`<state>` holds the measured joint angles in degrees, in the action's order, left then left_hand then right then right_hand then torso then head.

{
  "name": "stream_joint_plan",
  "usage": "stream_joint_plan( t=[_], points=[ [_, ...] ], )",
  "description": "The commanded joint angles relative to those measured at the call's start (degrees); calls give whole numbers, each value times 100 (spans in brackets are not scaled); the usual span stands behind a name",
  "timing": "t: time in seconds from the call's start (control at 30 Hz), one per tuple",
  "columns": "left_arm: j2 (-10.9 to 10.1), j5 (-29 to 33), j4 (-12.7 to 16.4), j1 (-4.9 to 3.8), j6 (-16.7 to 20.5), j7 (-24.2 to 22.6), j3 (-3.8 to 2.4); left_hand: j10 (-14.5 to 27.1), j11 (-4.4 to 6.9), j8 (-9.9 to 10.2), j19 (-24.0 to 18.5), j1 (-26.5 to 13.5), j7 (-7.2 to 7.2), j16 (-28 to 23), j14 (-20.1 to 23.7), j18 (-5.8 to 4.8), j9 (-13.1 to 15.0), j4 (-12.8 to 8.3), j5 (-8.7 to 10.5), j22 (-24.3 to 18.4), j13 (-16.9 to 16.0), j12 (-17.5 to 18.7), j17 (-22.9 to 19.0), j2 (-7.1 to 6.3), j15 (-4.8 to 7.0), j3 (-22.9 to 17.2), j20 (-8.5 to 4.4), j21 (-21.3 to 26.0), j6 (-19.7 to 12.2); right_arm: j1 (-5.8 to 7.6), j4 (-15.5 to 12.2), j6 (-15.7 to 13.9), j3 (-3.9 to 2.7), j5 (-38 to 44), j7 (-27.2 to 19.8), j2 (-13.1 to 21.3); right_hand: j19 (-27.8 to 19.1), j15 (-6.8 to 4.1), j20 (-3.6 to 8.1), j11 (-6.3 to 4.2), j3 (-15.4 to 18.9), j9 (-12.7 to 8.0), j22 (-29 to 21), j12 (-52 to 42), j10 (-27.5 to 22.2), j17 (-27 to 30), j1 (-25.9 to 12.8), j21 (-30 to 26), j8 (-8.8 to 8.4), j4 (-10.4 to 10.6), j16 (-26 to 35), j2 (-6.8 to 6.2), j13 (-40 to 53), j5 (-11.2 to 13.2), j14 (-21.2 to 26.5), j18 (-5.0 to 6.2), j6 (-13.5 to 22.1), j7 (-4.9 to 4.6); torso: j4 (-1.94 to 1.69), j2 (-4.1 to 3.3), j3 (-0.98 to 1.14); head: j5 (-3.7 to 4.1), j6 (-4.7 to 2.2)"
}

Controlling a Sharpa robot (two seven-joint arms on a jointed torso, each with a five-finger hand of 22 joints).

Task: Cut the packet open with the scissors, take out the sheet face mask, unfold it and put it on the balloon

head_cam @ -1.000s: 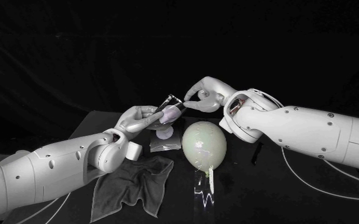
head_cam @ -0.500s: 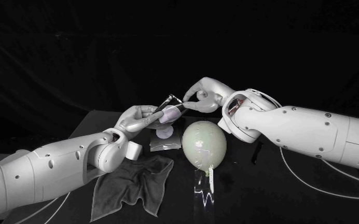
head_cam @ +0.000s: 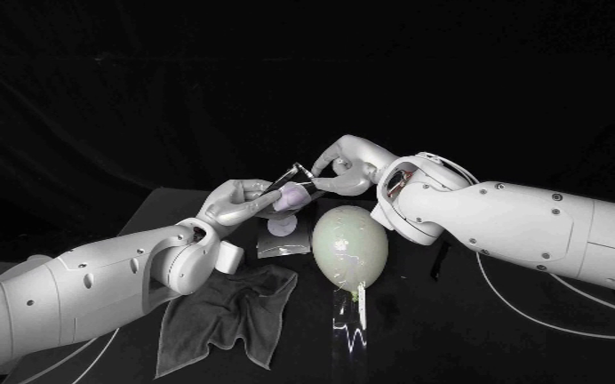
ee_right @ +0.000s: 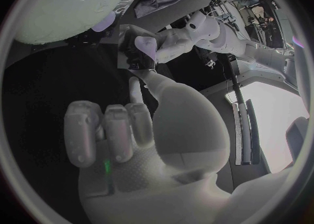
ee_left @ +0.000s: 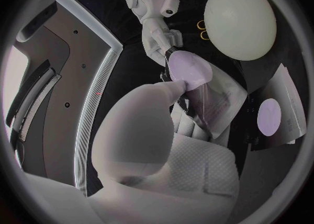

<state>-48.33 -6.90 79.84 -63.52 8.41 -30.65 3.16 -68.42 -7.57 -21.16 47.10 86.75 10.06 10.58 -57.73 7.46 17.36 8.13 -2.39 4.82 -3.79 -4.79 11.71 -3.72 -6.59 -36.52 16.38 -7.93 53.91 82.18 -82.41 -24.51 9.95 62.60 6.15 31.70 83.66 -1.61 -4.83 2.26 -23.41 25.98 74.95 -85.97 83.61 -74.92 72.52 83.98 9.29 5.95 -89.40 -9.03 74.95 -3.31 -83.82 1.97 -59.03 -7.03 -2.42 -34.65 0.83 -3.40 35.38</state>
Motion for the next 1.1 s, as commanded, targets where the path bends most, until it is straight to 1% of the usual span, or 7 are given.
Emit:
stream_joint_plan(
  t=[0.03,0.33,0.43,0.63,0.8,0.9,1.1],
  points=[
    [21,-168,34,-19,-26,-92,-12,-59,22,-15,40,4,2,25,-41,106,403,-36,-31,6,7,-2,5,44,-2,-14,-5,-36,55,-15,14,248,6,91,16,-32,351,21,8,8,25,5,1327,-9,392,-1380,33,17,28,22,-40,-29,1121,24,-591,-61,-13,9,-4,-1,1,0,13],
    [38,-246,38,-24,-21,-101,-12,-61,22,-16,41,2,1,24,-41,107,405,-38,-31,5,8,1,6,45,-2,-14,-5,-36,55,-40,21,333,15,72,9,-73,347,23,7,9,46,12,1325,-26,402,-1389,0,11,37,65,-41,-9,1140,28,-592,-59,-22,11,-3,-1,0,-5,45],
    [45,-251,36,-26,-22,-103,-12,-61,22,-16,41,2,1,24,-41,107,405,-38,-31,5,8,1,6,45,-2,-14,-5,-36,55,-48,26,351,17,36,-10,-80,350,18,8,-3,42,24,1328,-35,407,-1397,-4,21,62,95,-42,38,1151,30,-594,-61,-59,28,-2,0,-1,-6,50],
    [72,-257,27,-31,-27,-106,-13,-61,22,-16,41,2,1,24,-41,107,405,-38,-31,5,8,1,6,45,-2,-14,-5,-36,55,-63,21,364,20,-137,-116,-76,354,-67,59,-123,-134,113,1332,-86,442,-1395,200,38,234,78,-42,354,1205,52,-593,-62,-292,175,1,-1,-1,-10,63],
    [90,-259,12,-38,-16,-104,-14,-61,22,-16,41,2,1,24,-41,107,405,-38,-31,5,8,1,6,45,-2,-14,-5,-36,55,-68,-3,174,21,-477,-309,-34,353,-179,157,-244,-401,261,1333,-166,499,-1405,497,45,467,-103,-43,589,1284,50,-595,-63,-487,306,3,-1,-1,-13,68],
    [94,-259,-4,-44,4,-104,-14,-62,23,-18,41,-2,-1,24,-38,109,409,-42,-31,4,9,6,8,47,-2,-13,-4,-36,54,-69,-14,-39,21,-802,-445,4,349,-213,203,-271,-512,354,1331,-207,528,-1393,494,43,587,-141,-40,605,1324,51,-592,-63,-488,328,1,3,2,-15,75],
    [96,-337,-14,-51,71,-107,-14,36,-16,27,-4,-34,35,-39,79,107,411,-84,-31,-16,26,100,-3,19,-39,-25,10,-6,-43,-70,-23,-268,22,-1238,-553,46,349,-224,219,-281,-569,403,1332,-223,539,-1397,475,45,648,-157,-41,606,1340,51,-593,-64,-476,337,5,6,2,-12,70]
  ],
)
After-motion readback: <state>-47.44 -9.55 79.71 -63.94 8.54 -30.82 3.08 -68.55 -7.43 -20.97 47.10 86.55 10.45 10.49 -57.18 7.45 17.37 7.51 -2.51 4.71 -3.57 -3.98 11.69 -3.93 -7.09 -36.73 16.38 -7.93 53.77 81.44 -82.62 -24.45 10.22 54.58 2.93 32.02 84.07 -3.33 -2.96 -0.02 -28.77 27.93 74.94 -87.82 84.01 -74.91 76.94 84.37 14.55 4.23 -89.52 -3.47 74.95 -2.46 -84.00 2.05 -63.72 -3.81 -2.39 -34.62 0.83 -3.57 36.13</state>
